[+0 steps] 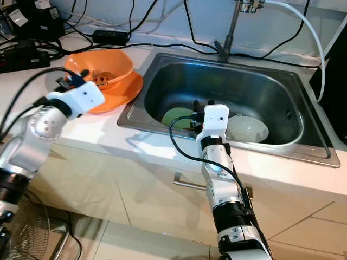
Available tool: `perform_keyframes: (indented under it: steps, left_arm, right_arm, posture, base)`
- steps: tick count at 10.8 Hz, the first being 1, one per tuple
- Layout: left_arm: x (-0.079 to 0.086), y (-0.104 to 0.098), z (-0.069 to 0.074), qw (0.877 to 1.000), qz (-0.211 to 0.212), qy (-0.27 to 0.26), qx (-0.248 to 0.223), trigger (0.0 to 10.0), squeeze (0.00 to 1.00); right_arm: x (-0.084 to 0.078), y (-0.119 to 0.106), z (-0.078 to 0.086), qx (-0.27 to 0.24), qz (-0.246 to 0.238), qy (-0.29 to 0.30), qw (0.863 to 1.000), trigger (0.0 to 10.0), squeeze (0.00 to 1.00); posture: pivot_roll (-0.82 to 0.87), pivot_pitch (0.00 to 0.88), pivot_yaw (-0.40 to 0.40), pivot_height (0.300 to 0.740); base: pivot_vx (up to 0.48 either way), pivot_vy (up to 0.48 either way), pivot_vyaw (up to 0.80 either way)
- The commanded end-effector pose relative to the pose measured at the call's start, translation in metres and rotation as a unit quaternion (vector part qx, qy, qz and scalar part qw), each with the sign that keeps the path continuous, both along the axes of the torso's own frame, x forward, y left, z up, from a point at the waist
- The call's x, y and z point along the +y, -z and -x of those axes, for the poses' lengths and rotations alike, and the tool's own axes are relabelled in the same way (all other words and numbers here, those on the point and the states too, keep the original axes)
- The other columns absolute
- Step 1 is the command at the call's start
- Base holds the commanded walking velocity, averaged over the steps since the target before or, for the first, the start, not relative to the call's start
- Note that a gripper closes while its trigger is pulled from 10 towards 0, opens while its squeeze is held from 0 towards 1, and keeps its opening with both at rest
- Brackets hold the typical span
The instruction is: Kitchen organization
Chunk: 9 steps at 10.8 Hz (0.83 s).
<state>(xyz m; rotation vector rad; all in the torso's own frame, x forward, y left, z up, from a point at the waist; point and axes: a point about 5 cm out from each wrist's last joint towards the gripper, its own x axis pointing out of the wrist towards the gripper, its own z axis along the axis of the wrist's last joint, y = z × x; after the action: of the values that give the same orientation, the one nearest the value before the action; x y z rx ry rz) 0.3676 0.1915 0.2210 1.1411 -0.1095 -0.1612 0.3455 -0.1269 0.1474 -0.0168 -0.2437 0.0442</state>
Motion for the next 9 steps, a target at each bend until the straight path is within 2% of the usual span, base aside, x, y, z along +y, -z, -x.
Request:
perform_keyframes:
  steps: [1, 6, 7, 8, 9]
  left_arm:
    - [-0.0041, -0.0038, -0.0028, 1.0, -0.001, 0.008, -0.005, 10.0, 0.0]
    - [-0.0087, -0.0011, -0.0084, 1.0, 0.011, 0.024, -0.002, 10.0, 0.0]
    - [-0.0088, -0.001, -0.0087, 1.0, 0.013, 0.025, -0.003, 3.4, 0.0]
    - [-0.0088, -0.0012, -0.0091, 1.0, 0.015, 0.026, -0.004, 0.0, 0.0]
    - [-0.0086, -0.0013, -0.0094, 1.0, 0.016, 0.026, -0.005, 0.0, 0.0]
  right_arm:
    - [-0.0035, 0.0103, 0.0034, 0.02, -0.004, 0.009, 1.0, 10.0, 0.0]
    - [-0.0047, 0.0113, 0.0048, 0.022, -0.005, 0.012, 1.0, 10.0, 0.0]
    - [-0.0042, 0.0117, 0.0049, 0.023, -0.005, 0.012, 1.0, 10.0, 0.0]
    - [-0.0042, 0.0117, 0.0049, 0.023, -0.005, 0.012, 1.0, 10.0, 0.0]
    - [-0.0044, 0.0118, 0.005, 0.023, -0.005, 0.012, 1.0, 10.0, 0.0]
  posture:
    - [0.21, 0.071, 0.011, 0.74]
    - [0.21, 0.085, 0.012, 0.74]
    - [0.21, 0.086, 0.011, 0.74]
    - [0.21, 0.087, 0.011, 0.74]
    - [0.21, 0.087, 0.011, 0.74]
  base:
    - [0.0, 0.0, 0.0]
    - [0.0, 0.0, 0.0]
    - [0.0, 0.0, 0.0]
    - [0.0, 0.0, 0.0]
    - [0.0, 0.0, 0.0]
